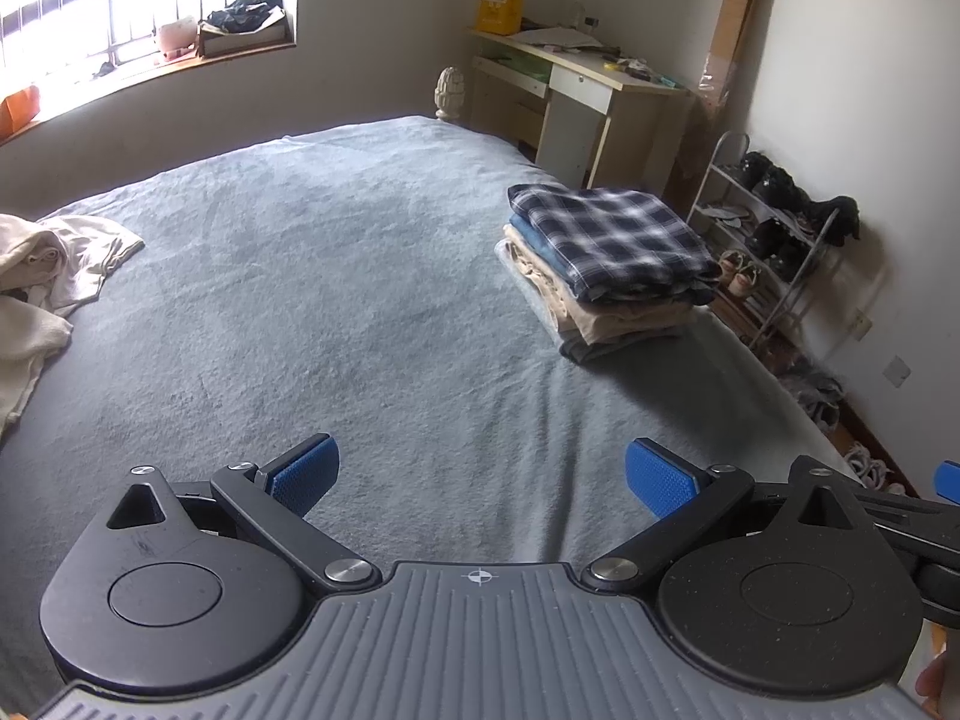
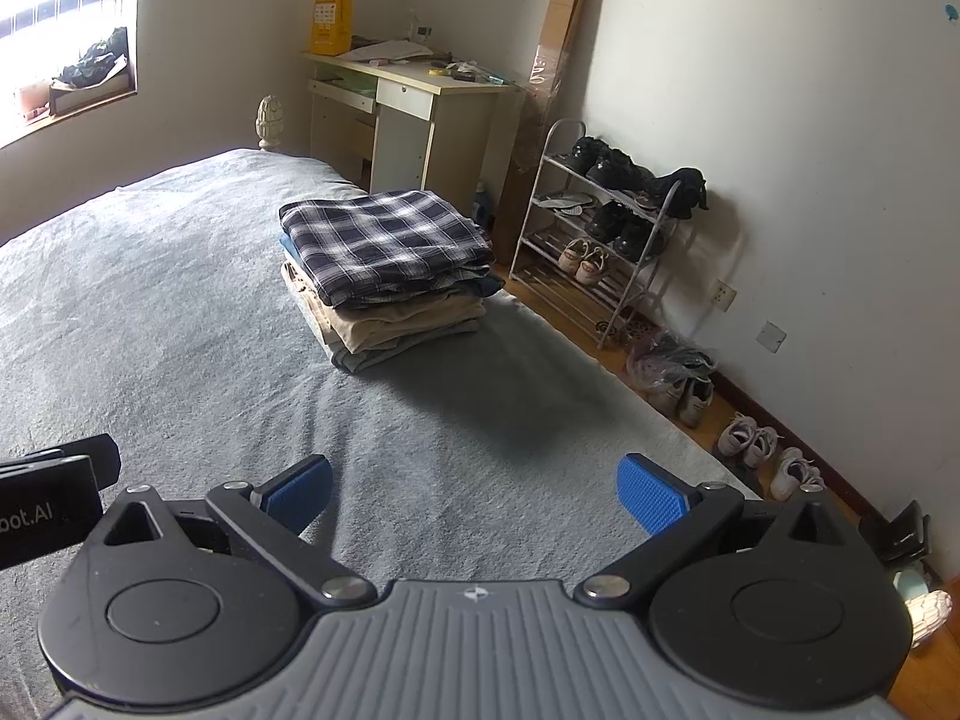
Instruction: Fold clothes
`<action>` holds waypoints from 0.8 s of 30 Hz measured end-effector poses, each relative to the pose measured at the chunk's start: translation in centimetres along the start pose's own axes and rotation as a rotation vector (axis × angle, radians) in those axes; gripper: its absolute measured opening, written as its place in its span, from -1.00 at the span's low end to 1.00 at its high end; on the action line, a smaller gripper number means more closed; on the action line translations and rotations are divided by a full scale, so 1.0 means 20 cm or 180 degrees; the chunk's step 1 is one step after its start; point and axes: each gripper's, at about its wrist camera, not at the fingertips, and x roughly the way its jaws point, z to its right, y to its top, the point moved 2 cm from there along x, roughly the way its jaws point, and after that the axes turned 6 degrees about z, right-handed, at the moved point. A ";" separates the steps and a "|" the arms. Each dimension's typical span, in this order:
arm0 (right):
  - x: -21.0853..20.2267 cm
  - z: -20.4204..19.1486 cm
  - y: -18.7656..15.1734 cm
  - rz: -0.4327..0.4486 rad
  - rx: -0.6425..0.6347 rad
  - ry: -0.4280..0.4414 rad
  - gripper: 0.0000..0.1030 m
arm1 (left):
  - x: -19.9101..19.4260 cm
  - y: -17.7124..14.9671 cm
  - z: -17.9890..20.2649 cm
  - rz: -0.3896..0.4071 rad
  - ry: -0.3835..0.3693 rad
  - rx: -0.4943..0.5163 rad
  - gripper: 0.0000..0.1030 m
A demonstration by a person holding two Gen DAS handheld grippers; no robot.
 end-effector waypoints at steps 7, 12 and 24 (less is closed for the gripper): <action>0.00 -0.01 0.00 -0.0002 -0.0003 0.0008 1.00 | 0.00 0.00 0.00 0.0000 0.0009 0.0001 1.00; -0.01 -0.01 0.00 -0.0003 -0.0003 0.0015 1.00 | 0.00 0.00 -0.02 -0.0007 0.0022 -0.0007 1.00; -0.01 -0.02 0.00 0.0006 -0.0005 0.0019 1.00 | -0.01 0.00 -0.02 0.0000 0.0033 -0.0004 1.00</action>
